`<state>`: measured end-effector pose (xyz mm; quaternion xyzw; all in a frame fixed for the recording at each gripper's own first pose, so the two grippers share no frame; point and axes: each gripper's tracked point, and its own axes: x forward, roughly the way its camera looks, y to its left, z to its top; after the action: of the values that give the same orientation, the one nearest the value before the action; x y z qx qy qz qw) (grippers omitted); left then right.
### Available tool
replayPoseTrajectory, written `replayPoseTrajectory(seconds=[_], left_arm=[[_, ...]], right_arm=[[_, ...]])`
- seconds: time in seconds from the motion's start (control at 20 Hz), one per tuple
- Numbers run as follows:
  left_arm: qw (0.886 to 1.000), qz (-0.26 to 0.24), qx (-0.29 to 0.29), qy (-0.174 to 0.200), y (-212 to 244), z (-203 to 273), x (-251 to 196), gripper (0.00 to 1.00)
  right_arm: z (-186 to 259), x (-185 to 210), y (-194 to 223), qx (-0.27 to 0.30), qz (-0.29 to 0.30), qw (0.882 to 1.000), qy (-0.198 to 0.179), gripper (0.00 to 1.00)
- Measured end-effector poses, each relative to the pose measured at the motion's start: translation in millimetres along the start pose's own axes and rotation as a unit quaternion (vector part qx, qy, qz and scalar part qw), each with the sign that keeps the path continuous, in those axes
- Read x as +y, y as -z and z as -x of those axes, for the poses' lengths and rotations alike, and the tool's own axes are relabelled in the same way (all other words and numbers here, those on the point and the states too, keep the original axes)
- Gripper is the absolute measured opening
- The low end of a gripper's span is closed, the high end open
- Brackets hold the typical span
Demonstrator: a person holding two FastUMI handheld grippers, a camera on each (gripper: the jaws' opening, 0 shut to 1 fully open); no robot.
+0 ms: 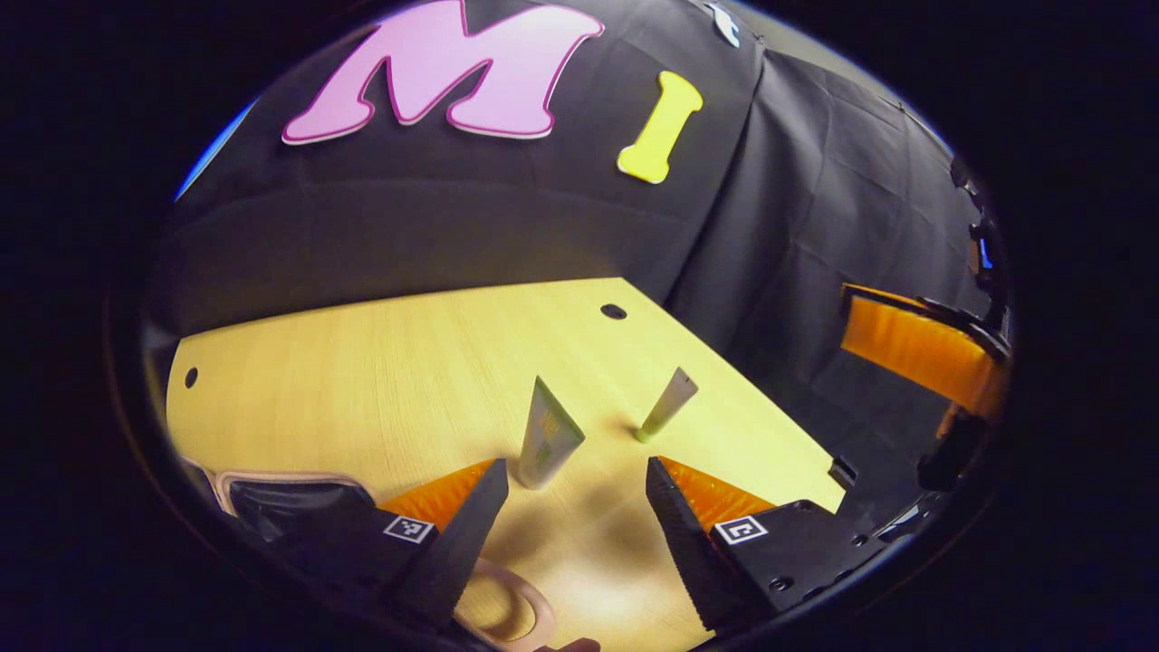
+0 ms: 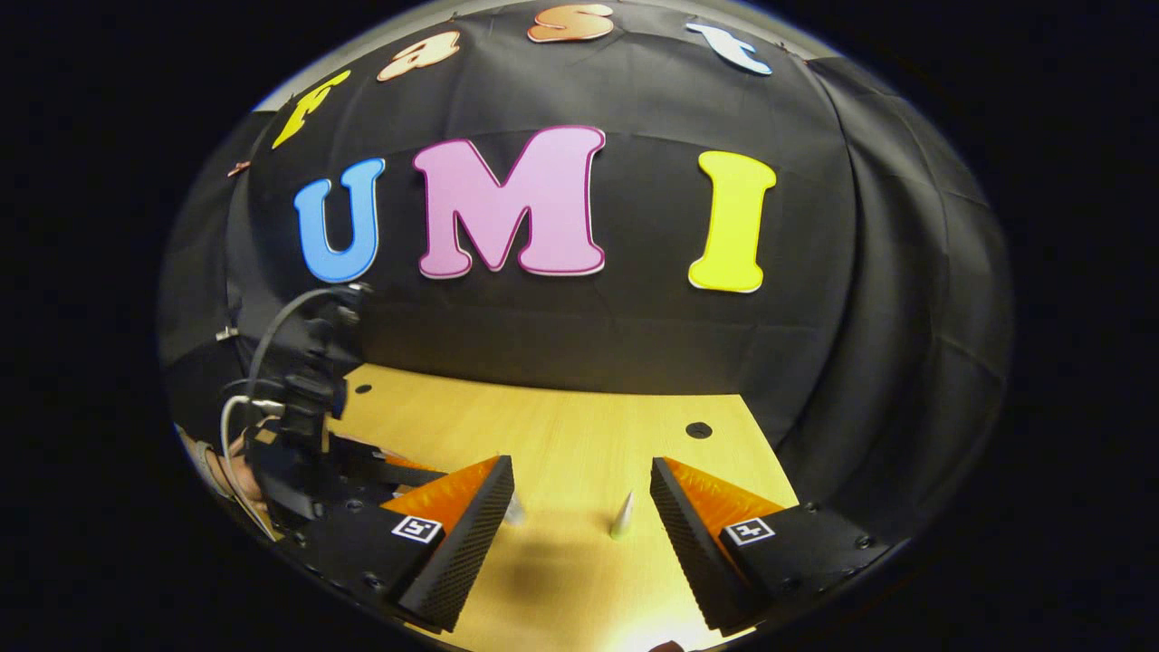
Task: First open the suitcase, pack the skin care products into it, and then close the suitcase.
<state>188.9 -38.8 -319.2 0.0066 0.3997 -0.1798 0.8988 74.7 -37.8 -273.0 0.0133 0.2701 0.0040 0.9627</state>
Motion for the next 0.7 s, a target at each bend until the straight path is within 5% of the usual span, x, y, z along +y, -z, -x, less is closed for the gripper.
replayPoseTrajectory(seconds=[0.35,0.4,0.45,0.55,0.7], left_arm=[[0.997,0.014,0.046,-0.061,20,-89,29,0.96],[0.995,0.018,0.056,-0.085,32,-103,35,0.86],[0.995,0.012,0.050,-0.091,23,-108,37,0.50],[0.995,0.012,0.058,-0.086,25,-100,30,0.41],[0.995,0.010,0.062,-0.082,22,-82,26,0.45]], right_arm=[[-26,-29,68,0.073,-0.035,0.996,-0.030,0.96],[-32,-30,76,0.081,-0.039,0.995,-0.032,0.96],[-39,-33,84,0.087,-0.041,0.995,-0.033,0.96],[-58,-37,105,0.103,-0.040,0.993,-0.035,0.96],[-93,-43,132,0.134,-0.032,0.990,-0.034,0.98]])
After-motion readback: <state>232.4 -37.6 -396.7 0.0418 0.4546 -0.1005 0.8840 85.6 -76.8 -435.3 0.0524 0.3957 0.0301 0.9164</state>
